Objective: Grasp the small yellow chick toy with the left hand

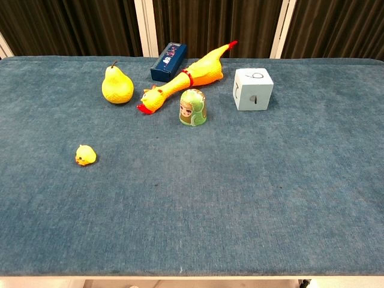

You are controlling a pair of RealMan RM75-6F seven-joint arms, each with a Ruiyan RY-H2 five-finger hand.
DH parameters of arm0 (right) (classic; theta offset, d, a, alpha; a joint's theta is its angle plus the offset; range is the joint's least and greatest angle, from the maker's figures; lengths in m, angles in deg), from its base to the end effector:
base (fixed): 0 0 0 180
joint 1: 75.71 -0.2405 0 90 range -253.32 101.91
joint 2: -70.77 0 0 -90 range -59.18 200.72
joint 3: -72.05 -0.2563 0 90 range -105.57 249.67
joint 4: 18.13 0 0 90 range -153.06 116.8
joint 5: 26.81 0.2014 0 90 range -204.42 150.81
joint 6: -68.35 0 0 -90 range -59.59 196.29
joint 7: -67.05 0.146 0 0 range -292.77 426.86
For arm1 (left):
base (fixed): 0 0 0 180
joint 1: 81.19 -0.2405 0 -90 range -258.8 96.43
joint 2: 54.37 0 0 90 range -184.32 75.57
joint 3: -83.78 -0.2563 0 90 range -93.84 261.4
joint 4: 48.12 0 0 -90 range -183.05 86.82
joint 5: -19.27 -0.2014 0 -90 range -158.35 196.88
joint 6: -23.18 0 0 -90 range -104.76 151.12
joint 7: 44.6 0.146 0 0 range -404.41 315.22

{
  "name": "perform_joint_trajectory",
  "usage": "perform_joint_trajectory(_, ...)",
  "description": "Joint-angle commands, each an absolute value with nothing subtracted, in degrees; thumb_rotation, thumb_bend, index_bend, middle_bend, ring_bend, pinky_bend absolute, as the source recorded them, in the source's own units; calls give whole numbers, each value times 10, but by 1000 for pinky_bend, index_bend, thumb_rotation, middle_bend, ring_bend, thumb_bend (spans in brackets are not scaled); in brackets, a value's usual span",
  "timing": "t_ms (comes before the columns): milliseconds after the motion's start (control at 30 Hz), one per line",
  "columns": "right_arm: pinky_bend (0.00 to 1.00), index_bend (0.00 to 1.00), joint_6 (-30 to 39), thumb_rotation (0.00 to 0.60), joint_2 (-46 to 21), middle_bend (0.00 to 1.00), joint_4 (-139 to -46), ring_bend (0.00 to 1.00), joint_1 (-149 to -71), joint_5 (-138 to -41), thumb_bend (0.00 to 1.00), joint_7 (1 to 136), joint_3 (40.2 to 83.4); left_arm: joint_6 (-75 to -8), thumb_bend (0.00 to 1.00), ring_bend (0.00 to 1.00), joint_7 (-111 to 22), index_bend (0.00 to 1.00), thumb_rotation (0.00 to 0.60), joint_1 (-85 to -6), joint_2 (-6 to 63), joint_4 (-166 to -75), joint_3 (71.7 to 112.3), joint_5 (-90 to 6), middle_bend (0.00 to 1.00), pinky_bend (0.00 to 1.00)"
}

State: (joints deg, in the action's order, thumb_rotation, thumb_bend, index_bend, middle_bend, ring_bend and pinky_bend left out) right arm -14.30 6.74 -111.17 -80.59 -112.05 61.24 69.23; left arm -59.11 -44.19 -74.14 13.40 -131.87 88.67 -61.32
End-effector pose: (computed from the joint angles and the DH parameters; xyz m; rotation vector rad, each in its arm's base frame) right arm -0.3096 -0.1820 0.1614 1.4304 -0.8707 0.8082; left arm -0.3361 0.2035 0.1665 -1.3399 -0.8599 -0.8178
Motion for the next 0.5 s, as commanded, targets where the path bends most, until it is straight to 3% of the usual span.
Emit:
perform_joint_trajectory(33,160,113,-142,600,68,188,-1112,161,-806,-1120,403,612,693,-591,325,76,-442,179,600,-742,134,-1319,887,-613,93,265)
perform_joint_trajectory(500,160,113,-139,600,69,188,-1114,161,-807,-1119,403,609,694,-587,325,75,-441,179,600,-740,135,-1320,885,-613,93,265)
